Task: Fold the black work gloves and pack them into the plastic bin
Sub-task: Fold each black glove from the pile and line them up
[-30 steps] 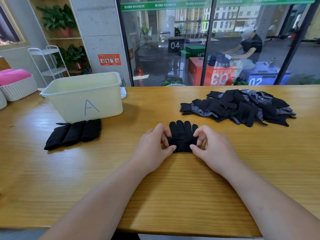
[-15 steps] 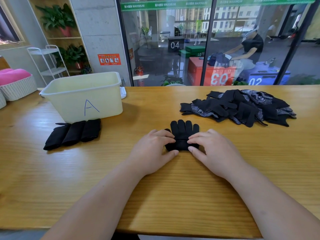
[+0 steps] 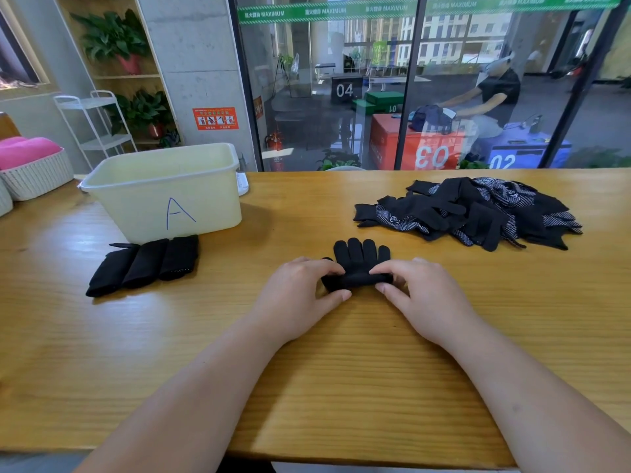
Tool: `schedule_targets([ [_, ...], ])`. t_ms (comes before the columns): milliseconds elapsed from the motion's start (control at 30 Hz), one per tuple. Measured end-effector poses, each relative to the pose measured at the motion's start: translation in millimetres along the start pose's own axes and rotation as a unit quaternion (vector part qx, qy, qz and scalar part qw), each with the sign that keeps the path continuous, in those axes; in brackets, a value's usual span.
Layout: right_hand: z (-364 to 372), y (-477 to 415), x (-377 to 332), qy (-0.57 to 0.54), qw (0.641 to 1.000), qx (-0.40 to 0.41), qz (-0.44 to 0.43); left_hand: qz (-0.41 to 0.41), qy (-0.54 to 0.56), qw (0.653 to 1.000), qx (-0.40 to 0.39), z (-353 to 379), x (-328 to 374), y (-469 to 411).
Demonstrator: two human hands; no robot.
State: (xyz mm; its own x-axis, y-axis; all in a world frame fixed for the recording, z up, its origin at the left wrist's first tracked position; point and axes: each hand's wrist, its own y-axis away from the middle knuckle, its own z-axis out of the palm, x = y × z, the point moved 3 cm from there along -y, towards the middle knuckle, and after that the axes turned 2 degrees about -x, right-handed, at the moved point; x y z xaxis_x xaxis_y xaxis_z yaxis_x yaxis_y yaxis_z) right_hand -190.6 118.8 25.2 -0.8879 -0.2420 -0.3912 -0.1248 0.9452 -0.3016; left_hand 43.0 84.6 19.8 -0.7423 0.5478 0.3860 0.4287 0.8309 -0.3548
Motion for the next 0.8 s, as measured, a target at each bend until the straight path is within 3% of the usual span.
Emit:
schedule_targets([
  [167, -3, 0, 10, -0.159, 0.986, -0.006, 0.038, -0.059, 0.106, 0.992, 0.023, -2, -4, 0],
  [267, -2, -1, 12, -0.199, 0.978, -0.011, 0.055, -0.069, 0.138, 0.988, 0.019, -2, -3, 1],
  [500, 4, -3, 7, -0.149, 0.987, 0.03, 0.059, -0.069, 0.164, 0.984, 0.021, 0, 0, -3],
  [800, 4, -3, 3, -0.044, 0.997, 0.059, 0.019, -0.003, 0.069, 0.997, 0.042, 10, -2, -10],
])
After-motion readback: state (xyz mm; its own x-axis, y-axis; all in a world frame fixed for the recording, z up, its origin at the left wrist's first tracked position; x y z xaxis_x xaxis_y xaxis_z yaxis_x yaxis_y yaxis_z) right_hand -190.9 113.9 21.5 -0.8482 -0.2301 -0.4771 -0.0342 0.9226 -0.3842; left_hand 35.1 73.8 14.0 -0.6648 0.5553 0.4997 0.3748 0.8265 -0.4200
